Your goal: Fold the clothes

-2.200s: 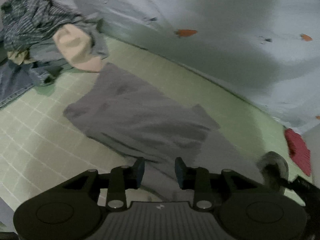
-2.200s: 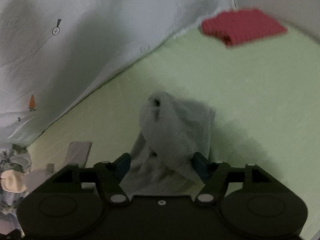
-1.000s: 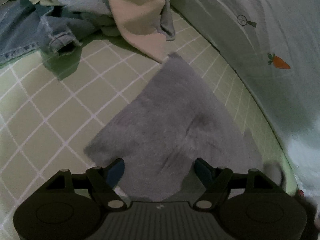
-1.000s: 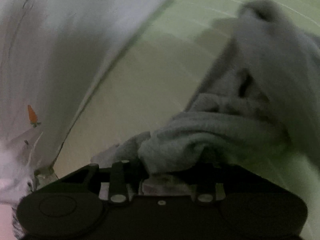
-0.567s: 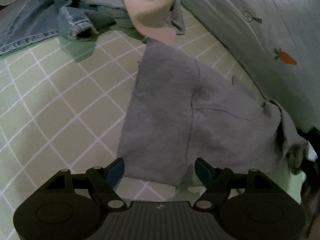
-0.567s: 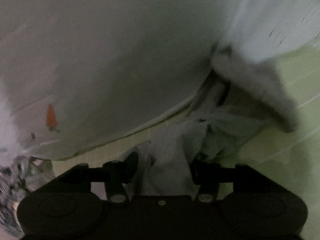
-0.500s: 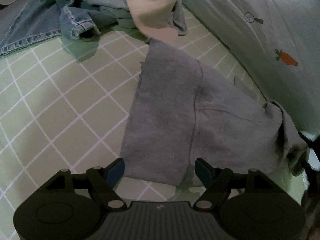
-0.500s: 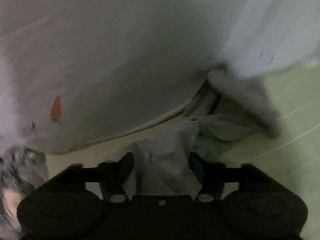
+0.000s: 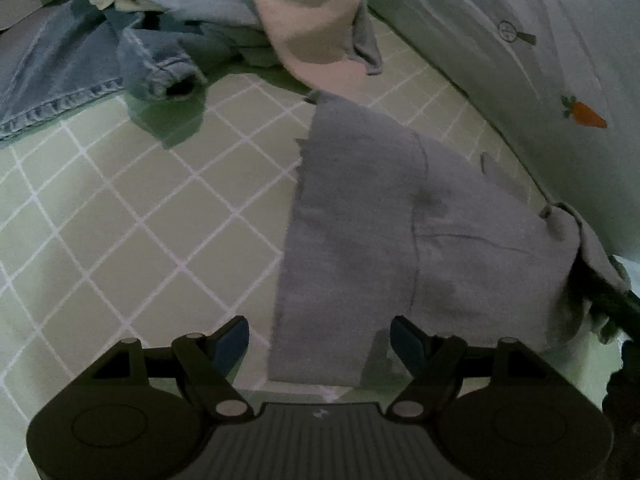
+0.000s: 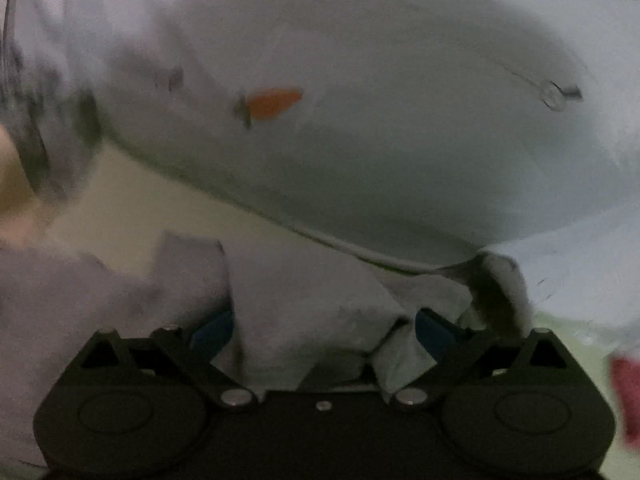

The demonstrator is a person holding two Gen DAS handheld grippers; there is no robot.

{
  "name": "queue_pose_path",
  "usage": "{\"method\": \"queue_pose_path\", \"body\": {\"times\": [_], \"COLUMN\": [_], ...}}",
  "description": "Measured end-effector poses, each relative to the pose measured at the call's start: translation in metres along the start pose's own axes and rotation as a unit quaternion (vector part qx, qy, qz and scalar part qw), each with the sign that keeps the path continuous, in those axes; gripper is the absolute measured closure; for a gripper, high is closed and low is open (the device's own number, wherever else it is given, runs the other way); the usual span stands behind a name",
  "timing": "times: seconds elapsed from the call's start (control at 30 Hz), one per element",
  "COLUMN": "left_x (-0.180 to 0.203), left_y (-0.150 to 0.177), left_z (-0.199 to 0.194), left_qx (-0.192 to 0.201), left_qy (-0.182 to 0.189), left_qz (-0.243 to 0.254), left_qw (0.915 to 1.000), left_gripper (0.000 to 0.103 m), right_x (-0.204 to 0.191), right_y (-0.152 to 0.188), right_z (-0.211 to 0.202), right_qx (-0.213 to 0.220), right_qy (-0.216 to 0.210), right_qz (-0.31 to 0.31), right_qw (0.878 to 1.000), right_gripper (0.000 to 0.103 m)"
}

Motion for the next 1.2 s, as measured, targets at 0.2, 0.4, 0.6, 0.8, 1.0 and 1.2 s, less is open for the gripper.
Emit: {"method": "queue_pose_path", "body": {"times": [0.2,0.4,0.6,0.8,1.0,1.2], "left_x": [-0.017,-0.022,-0.017,0.003,0.038,0.091], "left_y": [-0.004,0.001,0.027,0.057,0.064,0.047], "left_z": [-0.007,-0.021,-0.039,-0.045,-0.04,-0.019], "left_qx": [0.01,0.029,0.04,0.038,0.052,0.058], "left_qy": [0.0,-0.005,-0.001,-0.004,-0.015,0.007], "left_qz": [-0.026,-0.036,-0.021,0.013,0.073,0.144], "left_qw": [0.9996,0.9989,0.999,0.9992,0.9959,0.9879], "left_gripper": [0.025,0.025,0.025,0.025,0.025,0.023], "right_x": [0.031,0.072,0.111,0.136,0.141,0.122], "right_y": [0.019,0.075,0.16,0.215,0.195,0.145], "right_z": [-0.014,-0.08,-0.11,-0.098,-0.123,-0.111], "right_qx": [-0.013,0.008,-0.073,-0.157,-0.083,-0.014], "right_qy": [0.118,0.169,0.193,0.161,0.121,0.062], "right_qz": [0.022,0.028,0.071,0.092,0.091,0.054], "right_qw": [0.993,0.985,0.976,0.97,0.985,0.997], "right_gripper": [0.006,0.006,0.006,0.006,0.006,0.006]}}
Point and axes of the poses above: each gripper's, at about its wrist camera, not at the fingertips, and z roughly the way its jaws point, x to its right, y to its underside, the point moved 3 cm from there along z, roughly the way its jaws point, and after that the axes turned 12 degrees about -z, right-handed, at the moved point
